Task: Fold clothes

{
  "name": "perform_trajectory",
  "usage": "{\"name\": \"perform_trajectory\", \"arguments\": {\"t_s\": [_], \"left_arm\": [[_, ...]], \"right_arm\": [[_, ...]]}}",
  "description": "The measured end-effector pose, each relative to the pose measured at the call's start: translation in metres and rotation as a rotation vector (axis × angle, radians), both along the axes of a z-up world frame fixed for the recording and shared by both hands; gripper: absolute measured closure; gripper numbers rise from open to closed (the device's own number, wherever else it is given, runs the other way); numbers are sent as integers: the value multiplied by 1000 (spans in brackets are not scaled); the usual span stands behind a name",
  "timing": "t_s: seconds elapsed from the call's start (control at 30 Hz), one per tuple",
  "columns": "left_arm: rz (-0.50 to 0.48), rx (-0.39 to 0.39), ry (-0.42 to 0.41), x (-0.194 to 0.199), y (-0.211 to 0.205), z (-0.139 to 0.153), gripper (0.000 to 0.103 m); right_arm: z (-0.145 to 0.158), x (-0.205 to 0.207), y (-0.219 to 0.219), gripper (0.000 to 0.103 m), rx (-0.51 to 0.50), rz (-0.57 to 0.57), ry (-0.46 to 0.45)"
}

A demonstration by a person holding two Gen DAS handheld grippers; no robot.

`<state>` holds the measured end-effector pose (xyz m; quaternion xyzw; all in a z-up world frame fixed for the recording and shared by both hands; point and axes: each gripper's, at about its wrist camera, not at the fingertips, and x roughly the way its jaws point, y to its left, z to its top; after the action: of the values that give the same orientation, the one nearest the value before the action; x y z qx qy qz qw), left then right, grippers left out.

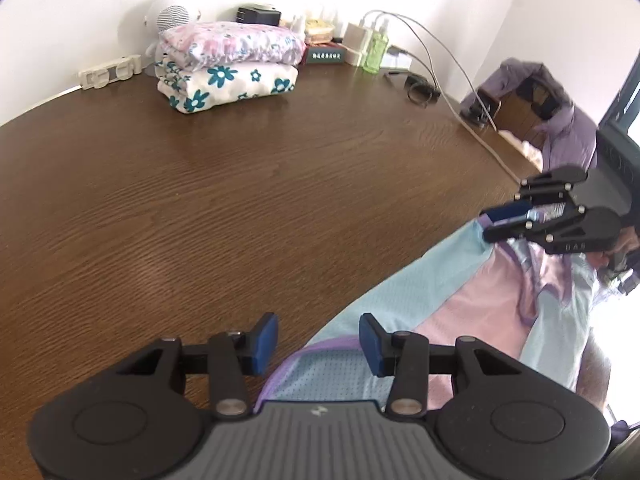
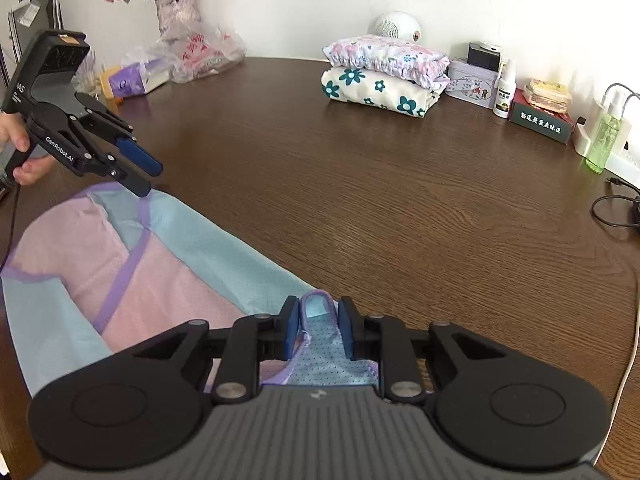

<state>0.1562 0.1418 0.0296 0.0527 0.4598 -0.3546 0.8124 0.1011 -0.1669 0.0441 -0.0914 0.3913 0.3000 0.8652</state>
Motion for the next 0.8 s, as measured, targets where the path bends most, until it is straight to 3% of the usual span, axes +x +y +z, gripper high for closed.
{"name": "perform_trajectory", "arguments": {"t_s": [0.13,0.23,0.3,0.43,0.8], "left_arm": [[-30,31,17,1,-8,-4,62],[-46,81,-27,-3,-15,-5,73],[-59,102,-40,-6,-18,-5,98],[-84,101,-70,-15,-18,-5,100],[-69,80,-237,-64,-15,27,101]], "right_arm": [[0,4,-1,82,6,2,11],[-4,7,-2,83,13,3,30],[-5,8,-4,86,22,-3,34],[-6,7,-5,99,41,-16,32],[29,-35,-17,100,133,70,-138]]}}
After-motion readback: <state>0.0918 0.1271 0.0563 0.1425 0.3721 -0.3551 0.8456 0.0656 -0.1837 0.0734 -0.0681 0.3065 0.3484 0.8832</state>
